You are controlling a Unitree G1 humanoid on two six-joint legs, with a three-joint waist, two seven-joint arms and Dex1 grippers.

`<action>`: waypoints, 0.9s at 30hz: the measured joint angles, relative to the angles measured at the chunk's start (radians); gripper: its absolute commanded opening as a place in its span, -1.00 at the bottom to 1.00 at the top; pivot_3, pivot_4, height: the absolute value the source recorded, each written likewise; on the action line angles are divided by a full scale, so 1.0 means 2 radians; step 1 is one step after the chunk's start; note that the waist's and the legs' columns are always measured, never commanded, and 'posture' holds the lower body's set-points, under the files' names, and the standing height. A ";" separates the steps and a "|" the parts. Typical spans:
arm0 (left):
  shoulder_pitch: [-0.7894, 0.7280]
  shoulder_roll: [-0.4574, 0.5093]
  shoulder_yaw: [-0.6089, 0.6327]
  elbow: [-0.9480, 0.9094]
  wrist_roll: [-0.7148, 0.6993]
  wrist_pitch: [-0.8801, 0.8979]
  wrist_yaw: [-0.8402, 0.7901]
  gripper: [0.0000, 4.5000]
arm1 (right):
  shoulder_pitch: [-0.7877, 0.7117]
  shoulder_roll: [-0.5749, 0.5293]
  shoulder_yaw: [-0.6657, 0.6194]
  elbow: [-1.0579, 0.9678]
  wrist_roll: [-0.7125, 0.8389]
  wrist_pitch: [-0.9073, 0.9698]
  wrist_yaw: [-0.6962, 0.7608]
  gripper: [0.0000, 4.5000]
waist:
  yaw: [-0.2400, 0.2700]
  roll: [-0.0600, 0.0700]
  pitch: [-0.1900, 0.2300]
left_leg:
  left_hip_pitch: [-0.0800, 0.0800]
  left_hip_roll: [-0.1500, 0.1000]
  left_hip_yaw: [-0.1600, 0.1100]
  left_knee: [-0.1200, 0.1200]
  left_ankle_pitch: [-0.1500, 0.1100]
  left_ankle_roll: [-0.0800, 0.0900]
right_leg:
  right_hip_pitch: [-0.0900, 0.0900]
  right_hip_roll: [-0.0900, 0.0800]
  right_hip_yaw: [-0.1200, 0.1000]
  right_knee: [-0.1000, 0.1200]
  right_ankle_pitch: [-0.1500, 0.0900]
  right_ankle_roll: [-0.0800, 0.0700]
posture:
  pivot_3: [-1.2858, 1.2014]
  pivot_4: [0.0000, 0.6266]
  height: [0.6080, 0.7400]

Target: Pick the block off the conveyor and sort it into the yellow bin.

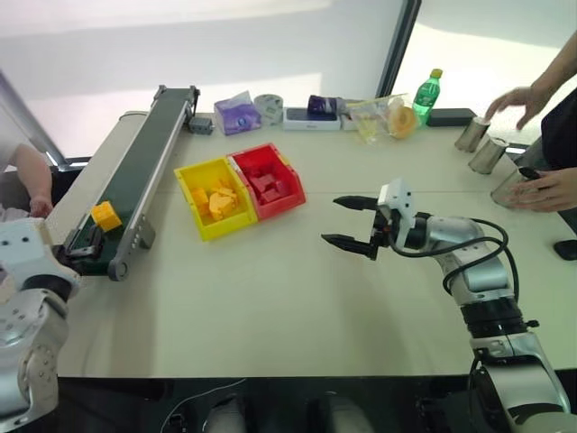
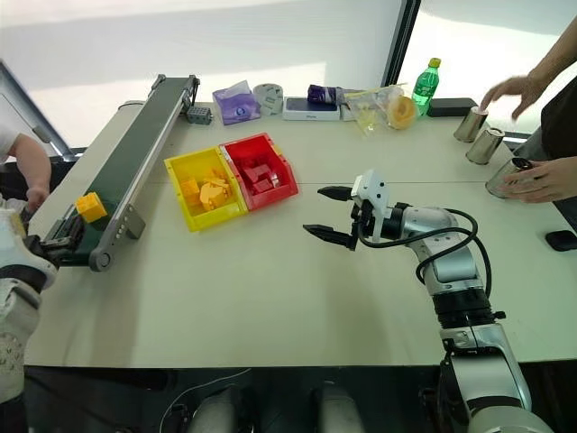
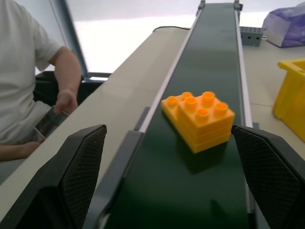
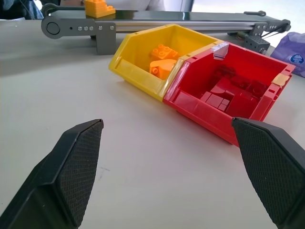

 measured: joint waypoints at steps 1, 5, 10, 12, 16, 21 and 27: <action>-0.002 -0.007 -0.003 -0.003 -0.003 0.007 0.003 0.97 | 0.000 0.000 0.000 0.000 0.000 0.000 0.000 1.00 | 0.000 0.000 0.000 | 0.000 0.000 0.000 0.000 0.000 0.000 | 0.000 0.000 0.000 0.000 0.000 0.000 | 0.03 -0.52 1.00; 0.003 -0.016 -0.020 -0.005 -0.003 0.026 0.008 0.87 | 0.000 0.000 0.000 0.000 0.000 -0.003 0.000 1.00 | -0.001 0.000 0.000 | 0.000 0.000 0.000 0.000 0.000 0.000 | 0.000 0.000 0.000 0.000 0.000 0.000 | 0.03 -0.52 1.00; 0.008 -0.021 -0.018 -0.005 0.004 0.033 0.013 -0.06 | 0.002 0.000 0.000 0.001 0.000 -0.006 0.000 1.00 | 0.000 0.000 0.000 | 0.000 0.000 0.000 0.000 0.000 0.000 | 0.000 0.000 0.000 0.000 0.000 0.000 | 0.03 -0.52 1.00; 0.004 -0.027 -0.017 -0.005 0.003 0.033 0.015 -0.43 | 0.002 0.001 0.000 0.001 0.000 -0.006 -0.001 1.00 | 0.001 0.000 0.000 | 0.000 0.000 0.000 0.000 0.000 0.000 | 0.000 0.000 0.000 0.000 0.000 0.000 | 0.03 -0.52 1.00; -0.004 -0.032 -0.010 -0.004 0.003 0.026 0.015 -0.41 | 0.002 0.002 0.000 0.001 0.000 -0.003 -0.004 1.00 | 0.002 0.000 0.000 | 0.000 0.000 0.000 0.000 0.000 0.000 | 0.000 0.000 0.000 0.000 0.000 0.000 | 0.03 -0.52 1.00; -0.025 -0.022 -0.001 -0.004 0.003 -0.017 -0.011 -0.41 | 0.002 0.002 0.000 -0.005 0.000 0.004 -0.008 1.00 | 0.001 0.000 0.000 | 0.000 0.000 0.000 0.000 0.000 0.000 | 0.000 0.000 0.000 0.000 0.000 0.000 | 0.03 -0.52 1.00; -0.116 -0.010 -0.050 0.007 0.004 -0.012 -0.022 -0.41 | 0.003 0.004 0.000 -0.015 0.001 0.005 -0.011 1.00 | 0.005 0.000 0.000 | 0.000 -0.001 0.000 0.000 0.000 0.000 | 0.001 0.000 0.000 0.000 0.000 0.000 | 0.03 -0.52 1.00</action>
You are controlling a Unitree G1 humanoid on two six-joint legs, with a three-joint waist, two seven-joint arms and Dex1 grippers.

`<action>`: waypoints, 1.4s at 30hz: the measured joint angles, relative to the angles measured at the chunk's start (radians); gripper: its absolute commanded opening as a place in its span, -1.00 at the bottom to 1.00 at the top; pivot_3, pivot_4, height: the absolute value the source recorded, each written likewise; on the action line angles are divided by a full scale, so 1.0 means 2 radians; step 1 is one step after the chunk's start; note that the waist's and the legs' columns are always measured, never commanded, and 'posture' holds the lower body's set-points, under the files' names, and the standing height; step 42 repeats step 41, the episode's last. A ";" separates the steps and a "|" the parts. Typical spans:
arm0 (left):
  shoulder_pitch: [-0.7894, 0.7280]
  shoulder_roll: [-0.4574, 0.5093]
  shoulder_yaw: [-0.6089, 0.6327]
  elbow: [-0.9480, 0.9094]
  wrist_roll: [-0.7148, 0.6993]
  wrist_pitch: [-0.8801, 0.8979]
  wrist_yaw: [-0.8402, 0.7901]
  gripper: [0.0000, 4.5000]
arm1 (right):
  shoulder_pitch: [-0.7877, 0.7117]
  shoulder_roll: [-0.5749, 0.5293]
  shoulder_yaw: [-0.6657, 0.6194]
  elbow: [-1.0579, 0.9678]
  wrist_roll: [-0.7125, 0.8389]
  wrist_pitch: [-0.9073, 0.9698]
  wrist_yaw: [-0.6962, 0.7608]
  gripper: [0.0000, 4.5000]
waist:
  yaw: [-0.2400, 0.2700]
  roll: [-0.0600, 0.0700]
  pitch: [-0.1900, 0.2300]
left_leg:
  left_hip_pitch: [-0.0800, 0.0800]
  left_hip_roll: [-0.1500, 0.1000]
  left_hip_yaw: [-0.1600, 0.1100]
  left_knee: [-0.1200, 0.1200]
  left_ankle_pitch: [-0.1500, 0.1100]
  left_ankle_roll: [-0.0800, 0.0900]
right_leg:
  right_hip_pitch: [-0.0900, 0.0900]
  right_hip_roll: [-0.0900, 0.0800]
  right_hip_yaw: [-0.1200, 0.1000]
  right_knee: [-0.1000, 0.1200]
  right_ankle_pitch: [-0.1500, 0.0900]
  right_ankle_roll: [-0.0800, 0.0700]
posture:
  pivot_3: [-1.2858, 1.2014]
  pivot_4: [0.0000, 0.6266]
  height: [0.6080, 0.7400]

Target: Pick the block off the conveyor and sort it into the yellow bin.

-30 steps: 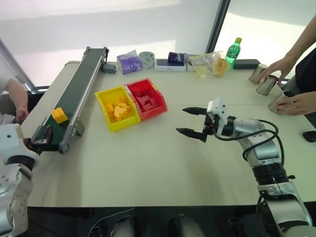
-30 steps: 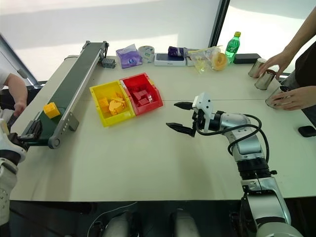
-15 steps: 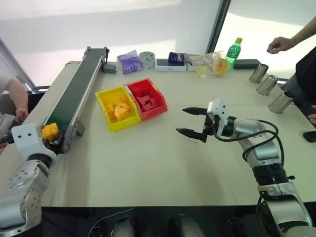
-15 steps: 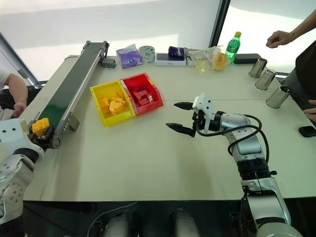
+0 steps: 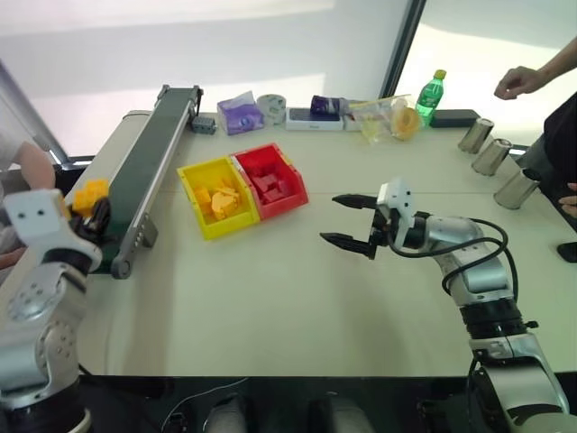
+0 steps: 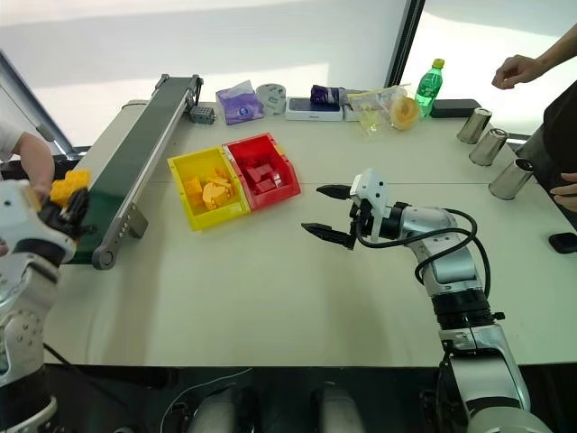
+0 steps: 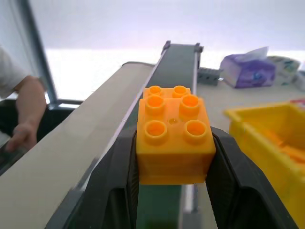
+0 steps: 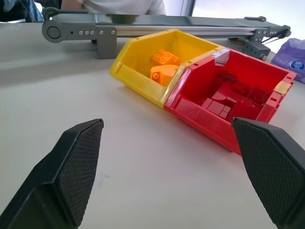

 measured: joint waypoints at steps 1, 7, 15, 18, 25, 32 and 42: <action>-0.025 -0.001 -0.019 0.015 0.005 -0.002 -0.002 -0.41 | 0.001 0.000 0.000 0.000 0.000 0.000 0.000 1.00 | 0.000 0.000 0.000 | 0.000 0.000 0.000 0.000 0.000 0.000 | 0.000 0.000 0.000 0.000 0.000 0.000 | 0.03 -0.52 1.00; -0.128 -0.032 -0.142 0.185 0.067 -0.046 -0.034 -0.41 | 0.004 0.000 -0.001 -0.002 0.001 -0.001 -0.007 1.00 | -0.004 0.000 0.000 | 0.000 -0.001 0.001 0.000 0.000 0.000 | 0.000 0.001 0.000 0.000 0.000 0.000 | 0.03 -0.52 1.00; -0.168 -0.060 -0.158 0.316 0.098 -0.125 -0.053 0.46 | 0.026 -0.019 -0.004 -0.026 0.003 0.007 -0.016 1.00 | -0.003 0.000 0.000 | 0.000 -0.001 0.001 -0.001 0.000 0.000 | -0.002 0.001 0.000 0.000 0.000 0.000 | 0.03 -0.52 1.00; -0.168 -0.068 -0.159 0.318 0.095 -0.137 -0.074 0.98 | 0.033 -0.021 -0.009 -0.032 0.008 0.010 -0.018 1.00 | -0.002 0.000 0.000 | 0.000 -0.001 0.001 0.000 0.000 0.000 | -0.001 0.001 0.000 0.000 0.000 0.000 | 0.03 -0.52 1.00; -0.145 -0.071 -0.146 0.273 0.073 -0.135 -0.094 0.98 | 0.035 -0.020 -0.009 -0.036 0.009 0.009 -0.018 1.00 | -0.004 0.000 0.000 | 0.000 0.000 0.001 0.000 0.000 0.000 | -0.001 0.001 0.000 0.000 0.000 0.000 | 0.03 -0.52 1.00; -0.052 -0.018 -0.109 0.140 0.042 -0.094 -0.111 0.98 | 0.032 -0.017 -0.005 -0.024 0.008 0.004 -0.014 1.00 | -0.006 0.000 0.000 | 0.000 0.001 0.001 0.000 0.000 0.000 | -0.001 0.001 0.000 0.000 0.000 0.000 | 0.03 -0.52 1.00; 0.125 0.089 0.028 -0.001 -0.055 -0.044 -0.215 0.98 | 0.023 -0.020 -0.002 -0.007 0.008 -0.003 0.001 1.00 | -0.003 0.000 0.000 | 0.000 0.001 0.001 0.000 0.000 0.000 | -0.001 0.000 0.000 0.000 0.000 0.000 | 0.03 -0.52 1.00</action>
